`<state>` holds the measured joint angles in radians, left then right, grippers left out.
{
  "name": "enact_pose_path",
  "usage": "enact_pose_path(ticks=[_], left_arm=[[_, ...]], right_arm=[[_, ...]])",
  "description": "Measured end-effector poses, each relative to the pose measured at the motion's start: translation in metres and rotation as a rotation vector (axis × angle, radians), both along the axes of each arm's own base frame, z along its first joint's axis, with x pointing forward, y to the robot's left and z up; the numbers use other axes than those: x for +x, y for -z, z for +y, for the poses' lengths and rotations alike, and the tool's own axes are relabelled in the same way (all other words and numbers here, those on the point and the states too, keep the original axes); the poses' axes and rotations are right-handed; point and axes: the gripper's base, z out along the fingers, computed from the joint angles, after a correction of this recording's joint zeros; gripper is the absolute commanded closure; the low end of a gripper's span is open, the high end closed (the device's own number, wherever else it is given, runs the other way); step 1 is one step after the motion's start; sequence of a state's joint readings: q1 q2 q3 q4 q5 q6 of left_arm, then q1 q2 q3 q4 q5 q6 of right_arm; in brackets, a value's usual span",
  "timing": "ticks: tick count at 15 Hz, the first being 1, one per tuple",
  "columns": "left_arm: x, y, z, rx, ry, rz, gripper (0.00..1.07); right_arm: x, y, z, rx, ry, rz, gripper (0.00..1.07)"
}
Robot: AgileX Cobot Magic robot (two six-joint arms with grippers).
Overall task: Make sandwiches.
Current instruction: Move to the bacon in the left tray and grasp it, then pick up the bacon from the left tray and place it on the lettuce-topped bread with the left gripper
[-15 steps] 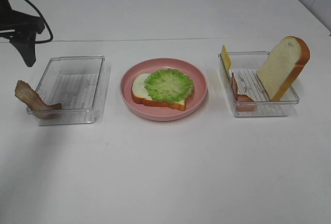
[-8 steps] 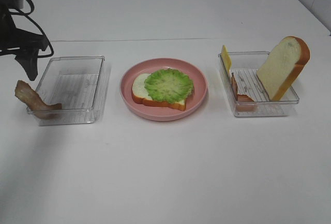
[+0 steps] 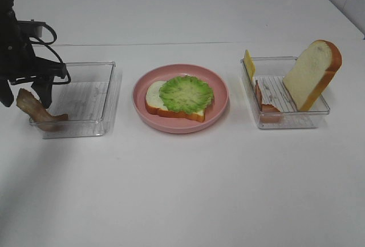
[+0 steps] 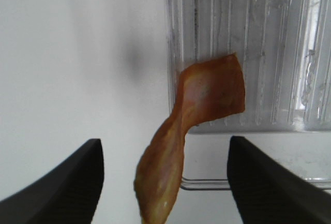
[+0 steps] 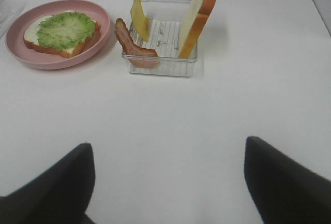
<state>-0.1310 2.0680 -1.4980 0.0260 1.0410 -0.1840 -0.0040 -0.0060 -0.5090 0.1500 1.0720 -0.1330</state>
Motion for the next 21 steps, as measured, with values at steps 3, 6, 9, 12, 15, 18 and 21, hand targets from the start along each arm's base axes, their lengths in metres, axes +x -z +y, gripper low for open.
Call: enact_pose_path(ticks=[3,6,9,12,15,18,21], left_arm=[[0.002,0.001,-0.001,-0.006,-0.005,-0.019,0.59],[0.003,0.001,-0.001,-0.013,-0.041,-0.025,0.81],[0.002,0.001,-0.001,-0.015,-0.044,-0.025,1.01],[0.002,0.001,-0.002,-0.019,-0.047,-0.024,1.07],[0.002,-0.001,-0.002,-0.029,-0.041,-0.027,1.07],[0.004,-0.022,-0.007,-0.085,-0.04,-0.089,1.07],[0.019,-0.064,-0.024,-0.276,-0.012,-0.219,1.07]], right_arm=[[0.0,0.0,0.0,0.0,0.0,0.0,0.32],[0.0,0.0,0.0,0.0,0.0,0.0,0.32],[0.0,0.0,0.0,0.0,0.0,0.0,0.32],[0.0,0.0,0.0,0.0,0.0,0.0,0.32],[0.0,0.0,0.0,0.0,0.0,0.0,0.32],[0.0,0.0,0.0,0.0,0.0,0.0,0.32],[0.0,0.0,0.0,0.0,0.0,0.0,0.32]])
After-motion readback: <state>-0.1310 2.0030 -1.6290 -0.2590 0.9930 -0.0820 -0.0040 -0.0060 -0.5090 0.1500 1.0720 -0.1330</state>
